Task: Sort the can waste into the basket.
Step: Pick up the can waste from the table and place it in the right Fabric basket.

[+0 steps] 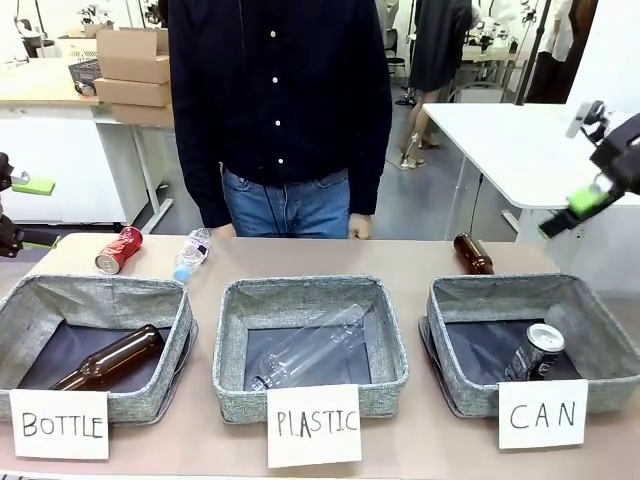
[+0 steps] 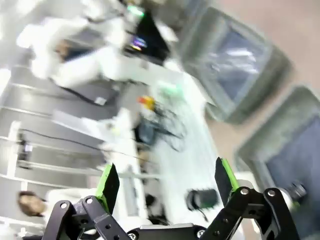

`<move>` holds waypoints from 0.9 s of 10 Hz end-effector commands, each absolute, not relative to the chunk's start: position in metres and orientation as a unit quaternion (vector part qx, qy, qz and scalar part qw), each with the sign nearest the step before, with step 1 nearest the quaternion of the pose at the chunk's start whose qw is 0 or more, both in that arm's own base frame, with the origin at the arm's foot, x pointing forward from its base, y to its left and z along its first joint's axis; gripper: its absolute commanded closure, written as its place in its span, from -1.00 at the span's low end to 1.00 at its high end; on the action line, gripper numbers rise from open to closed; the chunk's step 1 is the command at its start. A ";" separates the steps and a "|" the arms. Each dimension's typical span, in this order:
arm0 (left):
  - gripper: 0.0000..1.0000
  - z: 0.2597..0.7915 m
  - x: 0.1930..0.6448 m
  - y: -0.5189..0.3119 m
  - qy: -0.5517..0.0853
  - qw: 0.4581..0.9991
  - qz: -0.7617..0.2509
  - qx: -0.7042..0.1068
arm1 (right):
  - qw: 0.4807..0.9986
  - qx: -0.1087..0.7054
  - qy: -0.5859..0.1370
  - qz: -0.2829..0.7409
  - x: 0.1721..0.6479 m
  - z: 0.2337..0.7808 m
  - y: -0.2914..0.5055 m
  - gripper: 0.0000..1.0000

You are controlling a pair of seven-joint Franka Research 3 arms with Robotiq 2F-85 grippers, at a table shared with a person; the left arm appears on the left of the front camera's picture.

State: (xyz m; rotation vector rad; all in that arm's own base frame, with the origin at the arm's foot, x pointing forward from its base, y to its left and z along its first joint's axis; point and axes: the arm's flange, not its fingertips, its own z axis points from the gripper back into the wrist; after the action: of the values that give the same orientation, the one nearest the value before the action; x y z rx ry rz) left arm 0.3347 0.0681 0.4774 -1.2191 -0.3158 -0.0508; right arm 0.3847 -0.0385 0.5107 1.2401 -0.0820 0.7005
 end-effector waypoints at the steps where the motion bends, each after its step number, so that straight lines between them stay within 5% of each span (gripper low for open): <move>1: -1.00 0.478 0.335 0.066 -0.156 0.800 -0.030 -0.578 | 0.657 0.722 -0.130 0.172 0.401 0.499 -0.030 -1.00; 2: -1.00 0.478 0.335 0.066 -0.156 0.800 -0.030 -0.578 | 0.756 0.569 -0.038 0.321 0.385 0.511 -0.038 -1.00; 9: -1.00 0.478 0.335 0.066 -0.156 0.800 -0.030 -0.578 | 0.756 0.569 -0.038 0.321 0.385 0.511 -0.038 -1.00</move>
State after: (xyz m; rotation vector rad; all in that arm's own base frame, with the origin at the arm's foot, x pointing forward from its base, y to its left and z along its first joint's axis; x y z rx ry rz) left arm 0.3346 0.0679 0.4774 -1.2199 -0.3148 -0.0517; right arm 0.3845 -0.0371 0.5117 1.2562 -0.0585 0.6804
